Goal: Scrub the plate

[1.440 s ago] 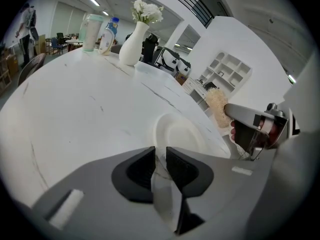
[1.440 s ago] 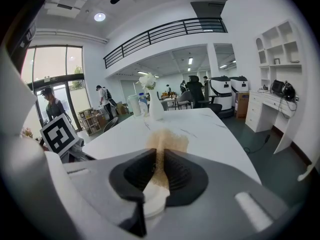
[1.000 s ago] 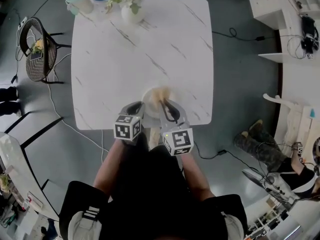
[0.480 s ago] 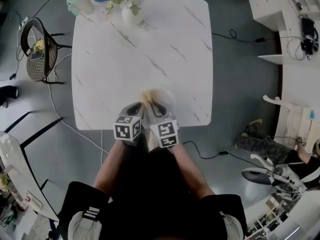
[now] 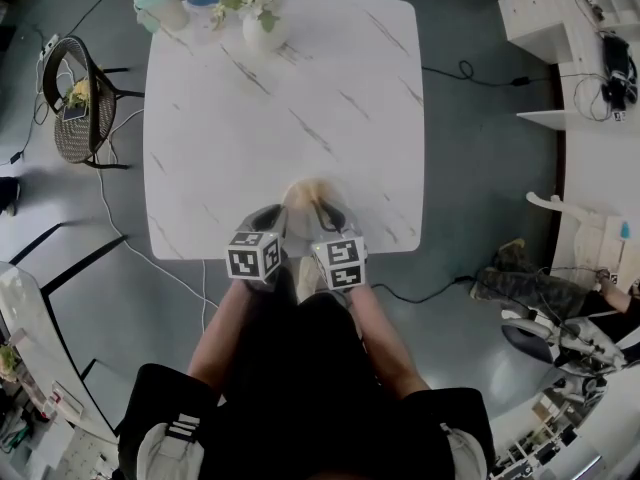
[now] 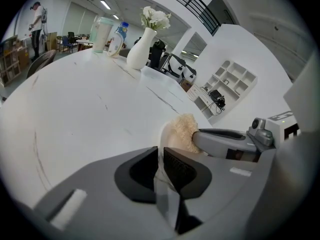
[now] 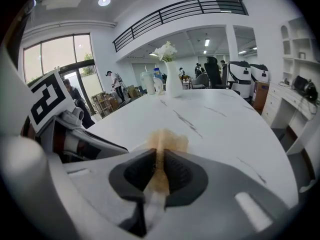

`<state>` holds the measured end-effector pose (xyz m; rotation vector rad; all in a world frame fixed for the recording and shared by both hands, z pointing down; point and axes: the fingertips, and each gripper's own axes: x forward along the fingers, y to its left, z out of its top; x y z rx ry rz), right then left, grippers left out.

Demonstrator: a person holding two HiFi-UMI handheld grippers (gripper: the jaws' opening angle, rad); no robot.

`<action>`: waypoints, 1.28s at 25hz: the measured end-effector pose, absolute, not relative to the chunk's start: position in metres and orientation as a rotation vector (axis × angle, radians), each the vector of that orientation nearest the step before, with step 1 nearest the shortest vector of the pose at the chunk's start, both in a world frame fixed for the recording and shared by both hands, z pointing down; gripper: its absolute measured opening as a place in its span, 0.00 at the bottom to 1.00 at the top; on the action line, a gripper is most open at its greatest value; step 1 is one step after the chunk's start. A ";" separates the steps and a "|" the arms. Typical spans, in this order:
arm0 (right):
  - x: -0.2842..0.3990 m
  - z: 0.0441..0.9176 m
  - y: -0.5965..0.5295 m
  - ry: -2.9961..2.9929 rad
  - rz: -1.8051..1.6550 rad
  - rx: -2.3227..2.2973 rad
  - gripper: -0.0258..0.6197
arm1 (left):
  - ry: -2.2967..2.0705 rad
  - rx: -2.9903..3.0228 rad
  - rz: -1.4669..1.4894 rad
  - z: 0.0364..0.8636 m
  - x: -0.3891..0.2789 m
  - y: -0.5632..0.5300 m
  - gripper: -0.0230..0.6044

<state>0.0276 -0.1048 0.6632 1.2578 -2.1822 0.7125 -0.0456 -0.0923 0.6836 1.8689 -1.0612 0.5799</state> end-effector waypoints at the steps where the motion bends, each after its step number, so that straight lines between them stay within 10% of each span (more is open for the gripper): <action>1: 0.032 0.665 -0.105 -2.173 0.710 1.268 0.12 | -1.064 1.866 0.578 0.684 -0.046 -0.092 0.11; 32: 0.081 0.634 -0.106 -2.178 0.705 1.401 0.12 | -1.123 1.838 0.558 0.682 -0.045 -0.091 0.10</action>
